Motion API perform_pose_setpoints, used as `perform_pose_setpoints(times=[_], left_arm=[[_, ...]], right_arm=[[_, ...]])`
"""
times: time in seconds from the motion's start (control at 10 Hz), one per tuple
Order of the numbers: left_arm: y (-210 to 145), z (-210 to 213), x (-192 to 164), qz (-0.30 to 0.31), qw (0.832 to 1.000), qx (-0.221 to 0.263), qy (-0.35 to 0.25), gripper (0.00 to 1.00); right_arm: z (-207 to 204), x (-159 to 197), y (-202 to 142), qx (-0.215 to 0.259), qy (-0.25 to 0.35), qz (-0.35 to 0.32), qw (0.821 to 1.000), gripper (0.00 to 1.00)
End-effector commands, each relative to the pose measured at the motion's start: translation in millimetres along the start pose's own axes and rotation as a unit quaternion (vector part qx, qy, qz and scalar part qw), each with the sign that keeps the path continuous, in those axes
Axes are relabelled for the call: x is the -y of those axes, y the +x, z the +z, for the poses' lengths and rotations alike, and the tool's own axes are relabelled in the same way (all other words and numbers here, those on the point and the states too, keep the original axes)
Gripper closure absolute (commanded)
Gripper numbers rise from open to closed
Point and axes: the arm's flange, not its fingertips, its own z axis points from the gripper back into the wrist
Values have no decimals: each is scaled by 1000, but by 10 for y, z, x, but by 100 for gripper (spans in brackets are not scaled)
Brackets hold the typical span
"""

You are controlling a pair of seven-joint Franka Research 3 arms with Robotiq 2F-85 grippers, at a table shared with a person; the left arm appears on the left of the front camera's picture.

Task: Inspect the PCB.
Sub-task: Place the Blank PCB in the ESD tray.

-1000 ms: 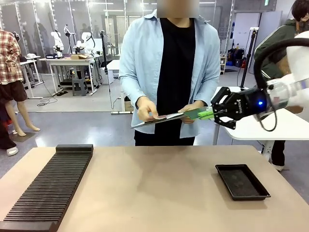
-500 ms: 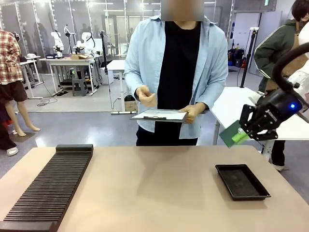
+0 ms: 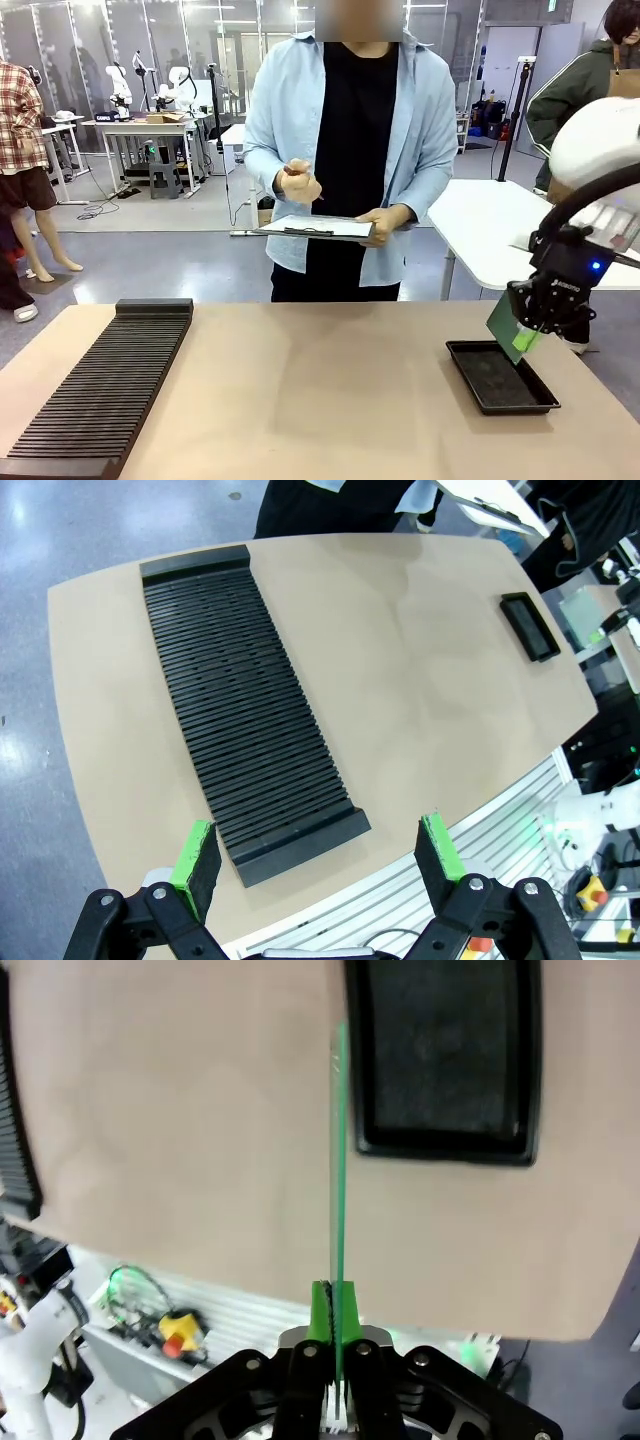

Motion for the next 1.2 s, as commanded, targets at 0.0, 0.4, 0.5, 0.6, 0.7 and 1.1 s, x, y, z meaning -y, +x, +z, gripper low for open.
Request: perform_pose_setpoints(times=[0.0, 0.4, 0.5, 0.6, 0.7, 1.1], left_arm=[[-10, 1, 22, 7, 1000, -2, 10, 0], [-10, 1, 22, 7, 1000, -2, 10, 0], [-10, 1, 22, 7, 1000, -2, 10, 0], [-10, 1, 22, 7, 1000, -2, 10, 0], [-10, 1, 22, 7, 1000, -2, 10, 0], [-10, 1, 22, 7, 1000, -2, 10, 0]], right_arm=[[-233, -14, 160, 29, -12, -2, 999, 97], [-614, -11, 447, 55, -42, 3, 998, 97], [-706, 11, 533, 59, -44, 1, 997, 97], [-781, 34, 599, 59, -35, 4, 998, 97], [-853, 50, 640, 59, -32, 8, 998, 97], [-1032, 93, 676, 34, -40, 7, 999, 97]])
